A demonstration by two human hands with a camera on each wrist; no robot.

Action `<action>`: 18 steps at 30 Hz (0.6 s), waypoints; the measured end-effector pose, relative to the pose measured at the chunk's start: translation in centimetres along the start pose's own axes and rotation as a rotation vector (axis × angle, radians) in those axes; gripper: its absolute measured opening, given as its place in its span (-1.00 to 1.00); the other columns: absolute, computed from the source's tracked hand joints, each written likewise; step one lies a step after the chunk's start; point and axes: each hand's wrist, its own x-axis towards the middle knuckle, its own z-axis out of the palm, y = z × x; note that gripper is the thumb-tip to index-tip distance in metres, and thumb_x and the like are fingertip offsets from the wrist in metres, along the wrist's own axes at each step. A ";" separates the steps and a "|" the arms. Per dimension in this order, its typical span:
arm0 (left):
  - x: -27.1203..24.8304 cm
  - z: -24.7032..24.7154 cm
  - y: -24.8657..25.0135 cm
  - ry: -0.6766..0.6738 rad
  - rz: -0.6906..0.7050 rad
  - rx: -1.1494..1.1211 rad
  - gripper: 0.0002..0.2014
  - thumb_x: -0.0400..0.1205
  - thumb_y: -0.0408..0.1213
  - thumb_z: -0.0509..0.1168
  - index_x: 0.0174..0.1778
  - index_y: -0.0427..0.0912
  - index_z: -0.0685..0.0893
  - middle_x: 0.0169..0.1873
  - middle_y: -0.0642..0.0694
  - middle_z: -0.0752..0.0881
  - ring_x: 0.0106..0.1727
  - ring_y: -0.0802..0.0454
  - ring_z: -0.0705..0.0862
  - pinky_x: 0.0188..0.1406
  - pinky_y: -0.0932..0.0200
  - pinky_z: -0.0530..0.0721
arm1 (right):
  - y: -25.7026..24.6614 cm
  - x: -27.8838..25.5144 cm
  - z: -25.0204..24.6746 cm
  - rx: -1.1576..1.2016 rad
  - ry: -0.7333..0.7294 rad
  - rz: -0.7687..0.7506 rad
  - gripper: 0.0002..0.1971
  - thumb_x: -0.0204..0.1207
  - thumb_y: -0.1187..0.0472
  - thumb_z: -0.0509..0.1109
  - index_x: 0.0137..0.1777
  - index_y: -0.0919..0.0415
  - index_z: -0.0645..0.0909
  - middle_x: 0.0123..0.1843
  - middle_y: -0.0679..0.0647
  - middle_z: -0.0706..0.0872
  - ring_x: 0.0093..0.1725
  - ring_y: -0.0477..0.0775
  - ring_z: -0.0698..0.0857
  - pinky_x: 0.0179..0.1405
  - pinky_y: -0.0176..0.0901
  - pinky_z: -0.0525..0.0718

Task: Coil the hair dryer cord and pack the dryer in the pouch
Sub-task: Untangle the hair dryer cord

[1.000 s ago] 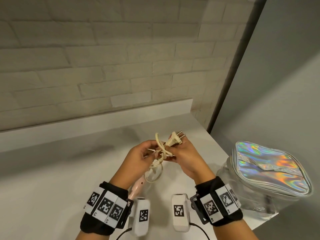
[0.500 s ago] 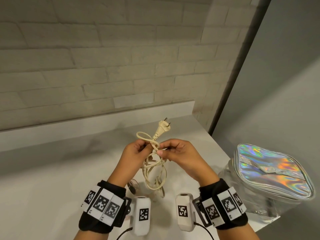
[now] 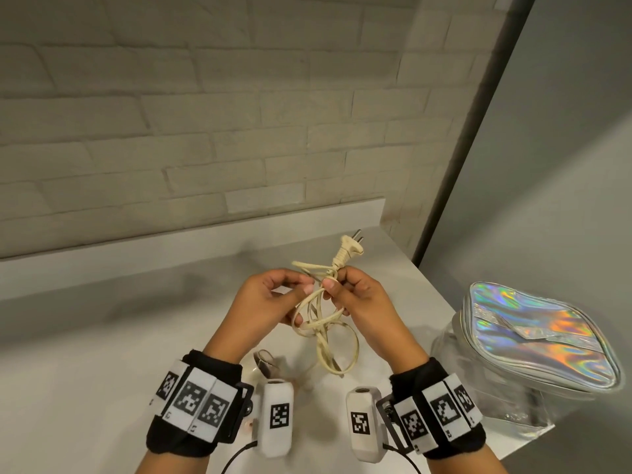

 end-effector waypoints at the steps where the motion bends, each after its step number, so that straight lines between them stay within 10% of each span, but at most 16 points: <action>1: 0.2 0.2 0.0 0.013 0.003 0.034 -0.92 0.48 -0.32 0.43 -0.16 -0.19 0.78 -0.24 -0.11 0.78 -0.61 0.02 0.65 -0.52 0.16 0.71 | -0.1 0.0 0.1 -0.014 -0.001 -0.018 -0.80 0.51 0.23 0.38 -0.19 0.42 0.58 -0.49 -0.15 0.59 -0.44 -0.18 0.45 -0.39 -0.36 0.42; 10: 0.4 0.5 -0.4 0.059 0.168 0.306 -0.92 0.42 -0.31 0.46 -0.39 -0.11 0.75 -0.51 0.08 0.73 -0.41 0.28 0.63 -0.30 0.40 0.59 | -0.9 0.0 0.2 -0.225 0.006 -0.102 -0.77 0.53 0.19 0.35 -0.37 0.05 0.66 -0.46 -0.03 0.59 -0.43 -0.16 0.53 -0.36 -0.40 0.48; 18: 0.3 -0.8 -1.0 -0.300 0.080 0.216 -0.86 0.35 -0.17 0.30 -0.45 -0.15 0.61 -0.52 0.05 0.58 -0.40 0.15 0.53 -0.30 0.25 0.51 | -0.1 0.0 1.1 -0.185 0.291 -0.063 -0.67 0.63 0.09 0.18 -0.35 0.22 0.49 -0.45 0.19 0.58 -0.45 0.08 0.53 -0.47 -0.09 0.55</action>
